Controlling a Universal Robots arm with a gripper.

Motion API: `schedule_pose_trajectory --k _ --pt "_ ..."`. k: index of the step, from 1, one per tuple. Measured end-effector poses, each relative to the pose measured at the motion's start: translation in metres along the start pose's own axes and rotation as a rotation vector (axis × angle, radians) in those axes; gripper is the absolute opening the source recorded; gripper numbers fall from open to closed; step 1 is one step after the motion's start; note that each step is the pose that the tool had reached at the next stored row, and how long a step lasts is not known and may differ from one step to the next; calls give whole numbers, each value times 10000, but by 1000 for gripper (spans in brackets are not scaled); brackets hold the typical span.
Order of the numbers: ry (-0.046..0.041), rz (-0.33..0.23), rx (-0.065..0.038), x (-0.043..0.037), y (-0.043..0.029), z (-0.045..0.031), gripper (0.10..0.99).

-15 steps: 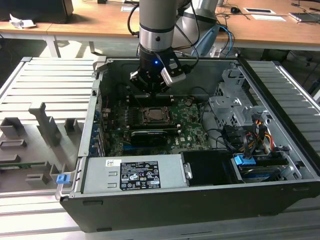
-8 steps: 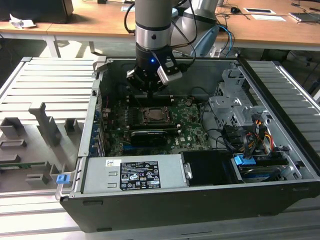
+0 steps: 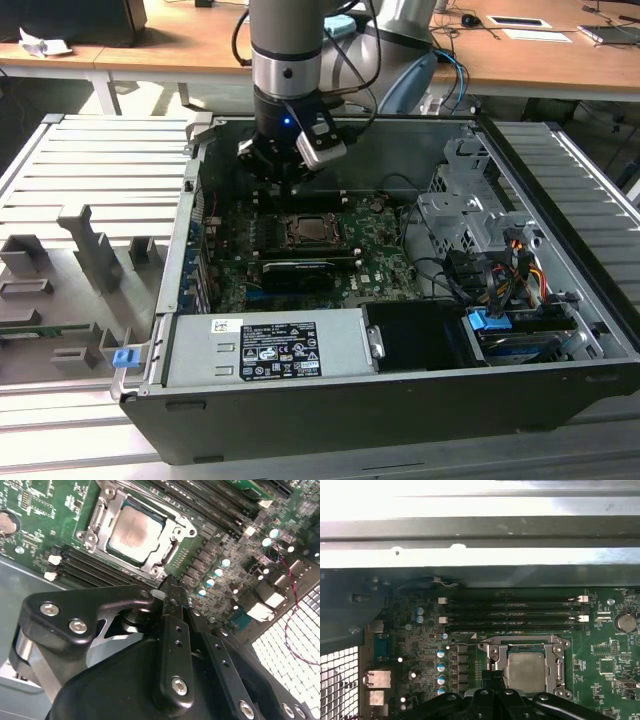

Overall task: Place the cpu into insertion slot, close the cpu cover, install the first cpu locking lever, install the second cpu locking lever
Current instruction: 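Install the first cpu locking lever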

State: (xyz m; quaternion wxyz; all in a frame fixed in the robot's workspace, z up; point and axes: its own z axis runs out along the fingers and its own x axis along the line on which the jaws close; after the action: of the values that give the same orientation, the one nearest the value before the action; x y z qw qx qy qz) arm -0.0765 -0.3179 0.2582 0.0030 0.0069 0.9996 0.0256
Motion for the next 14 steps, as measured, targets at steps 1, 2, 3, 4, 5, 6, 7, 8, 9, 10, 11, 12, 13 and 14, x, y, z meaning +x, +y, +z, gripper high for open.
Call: schedule_pose_trajectory --k 1,2,3,4,5,6,7,8,9,10,11,12,13,14 --pt "0 -1 -3 25 -1 0 106" --pt "0 -1 -5 41 -1 0 106" --pt "-1 1 -6 56 0 0 106" --pt "-1 1 -6 65 -1 0 106" --pt "0 0 -6 72 -1 0 106" --pt "0 1 -5 76 -1 0 106" --pt "0 0 -6 81 -1 0 106" --pt "-1 0 -6 87 -1 0 106" --pt "0 1 -6 93 -1 1 106" --pt "0 0 -5 104 -2 1 106" --pt "1 -1 -4 120 -2 2 106" --pt "0 -1 -6 139 -2 4 106" --pt "1 -1 -4 162 -3 4 106" --pt "0 0 -5 178 -3 4 106"
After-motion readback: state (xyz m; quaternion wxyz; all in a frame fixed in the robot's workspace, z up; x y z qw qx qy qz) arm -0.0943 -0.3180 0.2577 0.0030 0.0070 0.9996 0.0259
